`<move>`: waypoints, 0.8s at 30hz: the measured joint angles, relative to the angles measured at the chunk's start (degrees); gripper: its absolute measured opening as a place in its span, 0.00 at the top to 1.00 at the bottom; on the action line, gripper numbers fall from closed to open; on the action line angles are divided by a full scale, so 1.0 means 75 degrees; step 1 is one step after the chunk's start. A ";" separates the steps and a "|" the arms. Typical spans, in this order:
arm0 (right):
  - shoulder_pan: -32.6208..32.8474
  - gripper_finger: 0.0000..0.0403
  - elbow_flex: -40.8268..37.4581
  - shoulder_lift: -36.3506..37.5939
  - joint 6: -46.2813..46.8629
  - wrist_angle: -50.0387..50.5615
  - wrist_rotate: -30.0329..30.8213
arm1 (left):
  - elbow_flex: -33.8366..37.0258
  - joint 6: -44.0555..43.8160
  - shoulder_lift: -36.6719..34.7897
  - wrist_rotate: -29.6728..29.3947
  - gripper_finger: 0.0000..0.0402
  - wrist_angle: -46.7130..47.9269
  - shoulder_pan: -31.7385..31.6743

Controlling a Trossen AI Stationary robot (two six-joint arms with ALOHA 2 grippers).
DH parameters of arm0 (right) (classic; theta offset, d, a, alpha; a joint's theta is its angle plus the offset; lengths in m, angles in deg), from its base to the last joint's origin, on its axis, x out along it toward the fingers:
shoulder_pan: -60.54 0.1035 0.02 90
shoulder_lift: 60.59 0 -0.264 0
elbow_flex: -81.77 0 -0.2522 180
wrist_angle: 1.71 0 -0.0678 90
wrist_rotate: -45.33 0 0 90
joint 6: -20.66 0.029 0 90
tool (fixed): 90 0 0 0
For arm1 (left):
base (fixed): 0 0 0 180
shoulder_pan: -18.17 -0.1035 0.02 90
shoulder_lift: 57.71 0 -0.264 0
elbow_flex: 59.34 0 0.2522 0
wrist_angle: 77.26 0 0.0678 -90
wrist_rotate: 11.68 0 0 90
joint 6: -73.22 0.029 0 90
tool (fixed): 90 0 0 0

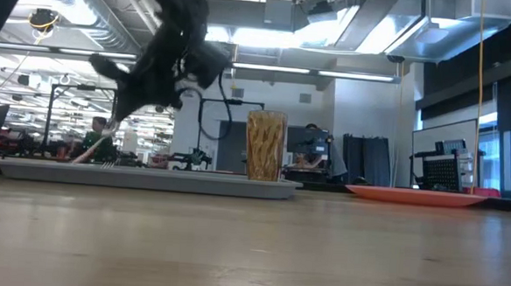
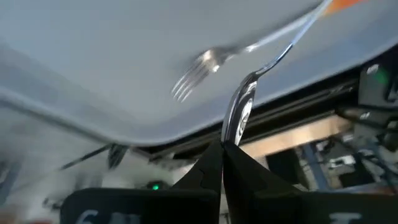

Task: Pick and place plate/cup/fork/spoon on tray
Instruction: Put the orange spoon to the right side of the orange fork on the gray serving tray

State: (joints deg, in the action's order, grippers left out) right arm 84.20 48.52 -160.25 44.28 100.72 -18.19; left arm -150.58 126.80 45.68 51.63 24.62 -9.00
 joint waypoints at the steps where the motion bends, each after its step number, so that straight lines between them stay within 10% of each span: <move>1: -0.0003 0.85 0.0000 0.0000 0.0000 0.0000 0.0000 | 0.0111 0.0070 0.0037 0.0023 1.00 -0.0165 -0.0050; 24: 0.0000 0.85 0.0000 0.0000 -0.0018 -0.0003 -0.0012 | 0.0738 0.1291 0.1417 -0.0327 1.00 -0.1818 0.0068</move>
State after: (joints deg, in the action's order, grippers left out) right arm 84.19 48.52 -160.25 44.15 100.69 -18.28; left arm -145.04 136.48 56.31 49.18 10.98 -8.48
